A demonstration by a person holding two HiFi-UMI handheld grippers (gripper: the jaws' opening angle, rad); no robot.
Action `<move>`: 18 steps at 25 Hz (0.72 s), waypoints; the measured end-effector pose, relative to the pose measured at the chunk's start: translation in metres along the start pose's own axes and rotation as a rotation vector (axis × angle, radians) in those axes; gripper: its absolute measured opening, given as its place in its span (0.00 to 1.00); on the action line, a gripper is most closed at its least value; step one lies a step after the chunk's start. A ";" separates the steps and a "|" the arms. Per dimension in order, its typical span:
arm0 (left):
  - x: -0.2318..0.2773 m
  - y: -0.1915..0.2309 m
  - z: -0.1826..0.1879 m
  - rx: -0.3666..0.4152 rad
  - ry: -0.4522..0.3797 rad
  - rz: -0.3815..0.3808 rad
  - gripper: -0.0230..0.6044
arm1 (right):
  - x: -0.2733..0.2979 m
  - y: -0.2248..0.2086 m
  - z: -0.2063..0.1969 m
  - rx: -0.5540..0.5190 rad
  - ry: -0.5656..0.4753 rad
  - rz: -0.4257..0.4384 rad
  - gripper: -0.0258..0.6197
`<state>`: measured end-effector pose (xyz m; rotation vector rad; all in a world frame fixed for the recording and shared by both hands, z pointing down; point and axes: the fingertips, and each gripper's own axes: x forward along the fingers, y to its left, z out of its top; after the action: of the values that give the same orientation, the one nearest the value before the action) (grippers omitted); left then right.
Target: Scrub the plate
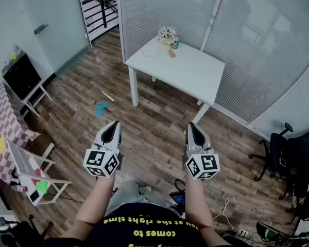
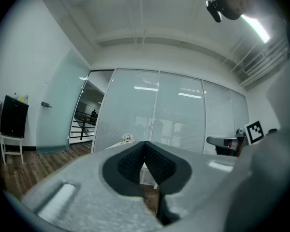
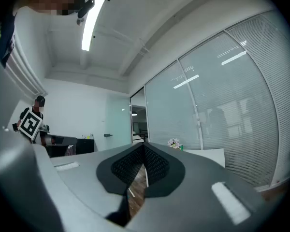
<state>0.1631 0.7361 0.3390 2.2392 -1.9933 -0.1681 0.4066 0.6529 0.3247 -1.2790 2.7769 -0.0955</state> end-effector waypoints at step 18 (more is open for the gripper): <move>0.022 0.008 0.002 0.022 -0.009 -0.008 0.04 | 0.019 -0.007 0.000 -0.005 -0.006 0.006 0.05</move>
<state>0.1575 0.7133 0.3386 2.2644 -2.0003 -0.1585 0.3996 0.6345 0.3246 -1.2705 2.7774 -0.0846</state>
